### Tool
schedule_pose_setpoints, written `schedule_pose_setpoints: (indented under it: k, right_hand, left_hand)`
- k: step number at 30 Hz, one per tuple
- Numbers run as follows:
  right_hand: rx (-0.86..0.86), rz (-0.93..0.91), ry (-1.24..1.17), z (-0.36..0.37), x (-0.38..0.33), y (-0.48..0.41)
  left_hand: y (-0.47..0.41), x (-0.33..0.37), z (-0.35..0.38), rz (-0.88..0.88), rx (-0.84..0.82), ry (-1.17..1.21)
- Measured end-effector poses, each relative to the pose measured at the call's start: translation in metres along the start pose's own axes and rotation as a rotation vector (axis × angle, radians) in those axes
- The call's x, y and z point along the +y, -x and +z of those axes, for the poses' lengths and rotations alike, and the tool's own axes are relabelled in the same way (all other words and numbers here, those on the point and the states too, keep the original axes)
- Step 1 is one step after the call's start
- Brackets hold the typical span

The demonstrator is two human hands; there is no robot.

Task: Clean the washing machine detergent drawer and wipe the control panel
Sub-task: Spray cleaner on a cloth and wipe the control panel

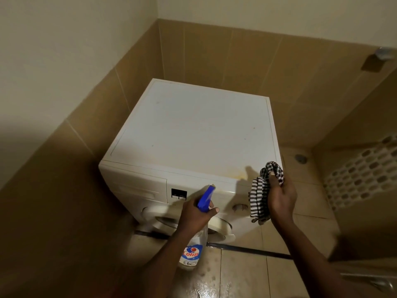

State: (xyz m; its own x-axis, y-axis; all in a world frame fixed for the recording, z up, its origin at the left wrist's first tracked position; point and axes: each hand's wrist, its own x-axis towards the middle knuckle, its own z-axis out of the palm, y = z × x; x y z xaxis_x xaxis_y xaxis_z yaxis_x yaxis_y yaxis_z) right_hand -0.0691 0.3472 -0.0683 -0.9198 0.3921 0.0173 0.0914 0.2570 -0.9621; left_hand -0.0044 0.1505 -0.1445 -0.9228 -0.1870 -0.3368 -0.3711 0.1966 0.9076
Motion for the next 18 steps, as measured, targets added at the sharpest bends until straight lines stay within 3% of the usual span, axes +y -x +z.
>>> schedule_pose_setpoints:
  k: [8,13,18]
  right_hand:
    - [-0.353,-0.389,0.498,0.073,0.032,0.019]
    - [-0.264,-0.617,0.784,0.101,0.05,0.051]
    - [-0.285,-0.663,0.906,0.141,0.03,0.052]
  left_hand:
    - [0.008,-0.011,-0.034,-0.082,0.049,0.048]
    - [0.006,-0.021,-0.071,-0.169,0.21,0.142]
    - [-0.001,-0.03,-0.098,-0.136,0.271,0.138]
